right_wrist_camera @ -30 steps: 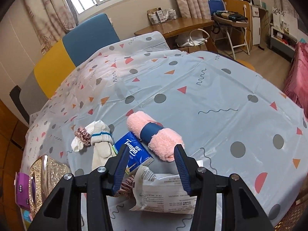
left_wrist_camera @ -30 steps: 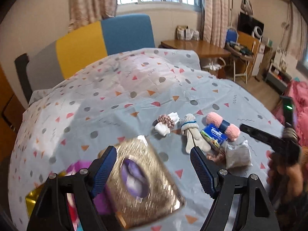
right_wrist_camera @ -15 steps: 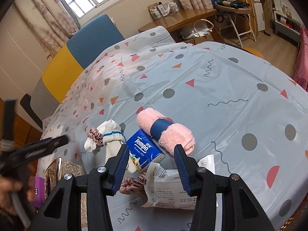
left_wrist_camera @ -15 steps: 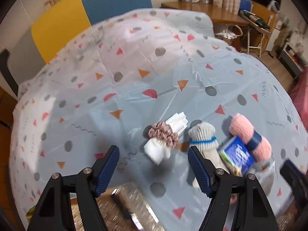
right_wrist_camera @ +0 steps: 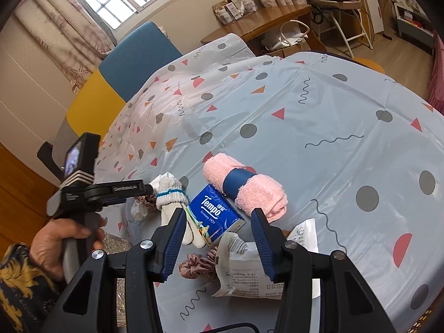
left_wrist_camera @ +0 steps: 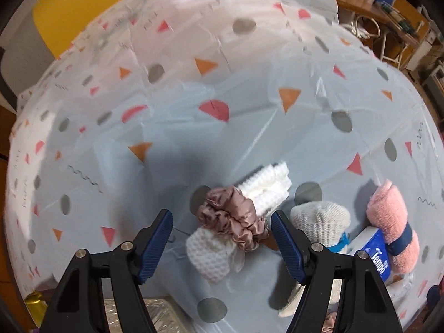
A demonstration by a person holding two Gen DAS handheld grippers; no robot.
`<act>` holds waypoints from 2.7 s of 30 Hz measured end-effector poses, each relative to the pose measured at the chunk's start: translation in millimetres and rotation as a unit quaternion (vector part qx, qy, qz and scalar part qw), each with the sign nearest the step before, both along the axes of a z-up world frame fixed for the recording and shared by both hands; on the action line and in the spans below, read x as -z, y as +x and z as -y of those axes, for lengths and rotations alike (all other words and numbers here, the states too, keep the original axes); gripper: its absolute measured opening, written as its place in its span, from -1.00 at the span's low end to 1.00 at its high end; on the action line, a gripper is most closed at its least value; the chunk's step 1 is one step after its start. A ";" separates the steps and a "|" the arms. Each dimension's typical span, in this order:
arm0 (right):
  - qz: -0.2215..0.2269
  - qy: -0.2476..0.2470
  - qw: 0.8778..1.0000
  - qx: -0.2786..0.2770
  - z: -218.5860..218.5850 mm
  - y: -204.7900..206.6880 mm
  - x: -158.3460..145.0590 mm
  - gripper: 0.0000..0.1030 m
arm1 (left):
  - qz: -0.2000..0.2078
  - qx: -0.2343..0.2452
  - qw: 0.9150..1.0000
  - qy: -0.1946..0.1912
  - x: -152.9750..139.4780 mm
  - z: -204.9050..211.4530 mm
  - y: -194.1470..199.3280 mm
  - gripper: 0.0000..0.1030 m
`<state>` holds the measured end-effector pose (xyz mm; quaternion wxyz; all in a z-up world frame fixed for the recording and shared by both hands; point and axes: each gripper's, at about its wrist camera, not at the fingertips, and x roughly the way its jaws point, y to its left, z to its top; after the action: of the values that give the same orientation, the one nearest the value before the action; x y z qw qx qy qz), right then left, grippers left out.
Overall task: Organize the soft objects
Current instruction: 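Reach the left gripper to the white mesh puff with brown scrunchie, then grasp the white mesh puff with the left gripper while the right gripper grasps the grey knit sock, then carry the puff with the left gripper and release it into the gold tray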
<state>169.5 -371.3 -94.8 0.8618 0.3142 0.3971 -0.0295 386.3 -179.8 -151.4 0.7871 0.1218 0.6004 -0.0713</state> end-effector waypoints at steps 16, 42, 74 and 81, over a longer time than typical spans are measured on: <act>-0.036 -0.037 0.997 -0.060 -25.7 21.9 7.1 -0.05 | 0.029 -0.015 0.997 -0.076 -56.8 -26.4 -25.6 -0.25; -0.059 -0.194 0.947 -0.248 -137.2 131.2 70.1 -0.33 | 0.100 -0.096 0.975 -0.174 -164.3 -117.1 -47.7 -0.24; -0.058 -0.244 0.934 -0.257 -168.8 89.3 78.6 -0.27 | 0.191 -0.321 0.910 -0.182 -147.7 -438.1 -234.3 -0.23; -0.047 -0.261 0.932 -0.247 -173.6 82.2 79.3 -0.27 | 0.145 -0.361 0.903 -0.184 -72.9 -471.3 -276.8 -0.22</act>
<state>251.8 -197.8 -174.1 0.8740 -0.0320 0.4802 0.0670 109.4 291.5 -78.5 0.8459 -0.2412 0.4583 0.1272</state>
